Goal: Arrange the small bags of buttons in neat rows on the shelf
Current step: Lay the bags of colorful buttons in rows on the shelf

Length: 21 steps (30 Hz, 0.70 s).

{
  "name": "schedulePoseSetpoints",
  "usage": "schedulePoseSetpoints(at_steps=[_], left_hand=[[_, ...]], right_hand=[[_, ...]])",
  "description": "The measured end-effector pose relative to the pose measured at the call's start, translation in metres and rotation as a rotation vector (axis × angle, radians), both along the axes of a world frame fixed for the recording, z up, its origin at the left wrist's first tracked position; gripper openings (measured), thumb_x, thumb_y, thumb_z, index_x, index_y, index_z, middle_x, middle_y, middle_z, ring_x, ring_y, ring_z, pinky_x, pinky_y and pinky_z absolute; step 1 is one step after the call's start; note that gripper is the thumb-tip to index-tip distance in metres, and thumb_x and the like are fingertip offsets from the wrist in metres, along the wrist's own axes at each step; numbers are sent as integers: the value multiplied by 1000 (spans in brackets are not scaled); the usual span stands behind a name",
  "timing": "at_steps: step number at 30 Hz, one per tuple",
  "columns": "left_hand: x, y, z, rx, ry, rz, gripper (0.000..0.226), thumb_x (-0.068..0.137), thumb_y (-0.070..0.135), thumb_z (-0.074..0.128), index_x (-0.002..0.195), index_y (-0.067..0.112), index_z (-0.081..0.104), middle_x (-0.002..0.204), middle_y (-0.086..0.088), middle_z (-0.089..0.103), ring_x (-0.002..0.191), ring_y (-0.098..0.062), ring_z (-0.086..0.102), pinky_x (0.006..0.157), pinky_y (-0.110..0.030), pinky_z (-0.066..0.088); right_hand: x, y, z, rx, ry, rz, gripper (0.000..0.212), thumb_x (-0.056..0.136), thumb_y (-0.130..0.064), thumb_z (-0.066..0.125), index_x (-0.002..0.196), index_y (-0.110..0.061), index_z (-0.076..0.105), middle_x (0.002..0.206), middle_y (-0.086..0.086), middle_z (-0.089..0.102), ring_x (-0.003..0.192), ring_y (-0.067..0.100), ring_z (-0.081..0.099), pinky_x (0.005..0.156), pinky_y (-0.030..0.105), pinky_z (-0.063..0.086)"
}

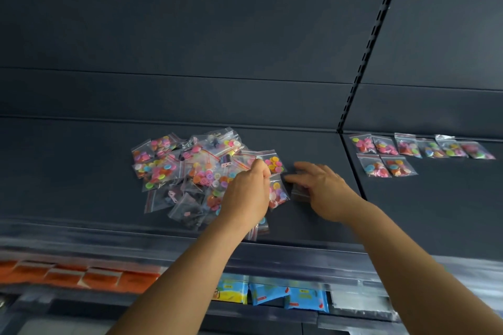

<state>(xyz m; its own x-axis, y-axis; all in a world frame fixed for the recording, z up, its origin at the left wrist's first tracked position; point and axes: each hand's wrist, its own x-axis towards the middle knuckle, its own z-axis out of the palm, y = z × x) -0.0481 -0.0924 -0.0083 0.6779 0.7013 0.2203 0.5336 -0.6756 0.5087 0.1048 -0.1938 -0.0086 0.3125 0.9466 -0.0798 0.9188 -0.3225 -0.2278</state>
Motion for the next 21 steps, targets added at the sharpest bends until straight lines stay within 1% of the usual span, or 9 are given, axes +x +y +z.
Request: schedulePoseSetpoints(at_steps=[2, 5, 8, 10, 13, 16, 18, 19, 21], left_hand=[[-1, 0, 1, -60, -42, -16, 6, 97, 18, 45, 102, 20, 48, 76, 2, 60, 63, -14, 55, 50, -30, 41], [0, 1, 1, -130, -90, -35, 20, 96, 15, 48, 114, 16, 55, 86, -1, 65, 73, -16, 59, 64, -31, 49], [2, 2, 1, -131, -153, -59, 15, 95, 14, 49, 100, 13, 63, 86, 1, 66, 76, -15, 60, 66, -28, 49], [5, 1, 1, -144, -178, -75, 13, 95, 17, 49, 93, 15, 61, 85, 2, 65, 76, -12, 59, 65, -26, 50], [13, 0, 4, -161, -190, -88, 12, 97, 20, 45, 88, 21, 52, 78, 5, 61, 69, -11, 58, 58, -26, 48], [26, -5, 9, -181, -222, -98, 13, 99, 24, 40, 88, 24, 47, 72, 11, 57, 63, -8, 57, 51, -22, 45], [37, -13, 13, -234, -234, -123, 14, 100, 27, 39, 89, 23, 47, 74, 8, 58, 64, -13, 62, 55, -30, 51], [43, -18, 15, -265, -231, -136, 14, 100, 27, 39, 89, 24, 48, 76, 6, 60, 65, -15, 64, 57, -34, 54], [58, -28, 17, -301, -233, -155, 12, 99, 26, 43, 88, 24, 49, 80, 4, 63, 64, -16, 65, 58, -36, 55]], right_hand=[[4, 3, 2, -55, -15, 22, 57, 89, -7, 44, 136, -39, 42, 148, -7, 32, 128, 24, 34, 104, 36, 34], [9, 6, 9, -8, 32, -56, 39, 93, -16, 45, 125, -34, 55, 127, -1, 48, 116, 23, 41, 93, 33, 40], [9, 7, 14, 12, 34, -133, 16, 86, -20, 56, 98, -28, 64, 102, -1, 49, 103, 22, 47, 75, 28, 39], [8, 5, 14, 45, 80, -182, 7, 82, -17, 60, 82, -25, 58, 94, -3, 49, 94, 20, 50, 70, 26, 38], [8, -2, 16, 187, 219, -302, 12, 82, -16, 60, 78, -23, 51, 78, -8, 55, 73, 14, 53, 57, 22, 37], [12, -13, 27, 360, 415, -467, 13, 80, -12, 63, 81, -23, 55, 71, -7, 61, 60, 8, 58, 47, 17, 39], [18, -24, 34, 425, 521, -541, 8, 78, -9, 62, 76, -17, 60, 64, -1, 67, 53, 11, 61, 48, 23, 49], [21, -30, 37, 457, 571, -564, 8, 77, -8, 61, 72, -14, 62, 61, 3, 67, 51, 13, 61, 54, 29, 54], [31, -43, 41, 524, 668, -593, 12, 80, -8, 61, 68, -11, 64, 60, 7, 67, 50, 15, 60, 63, 34, 57]])
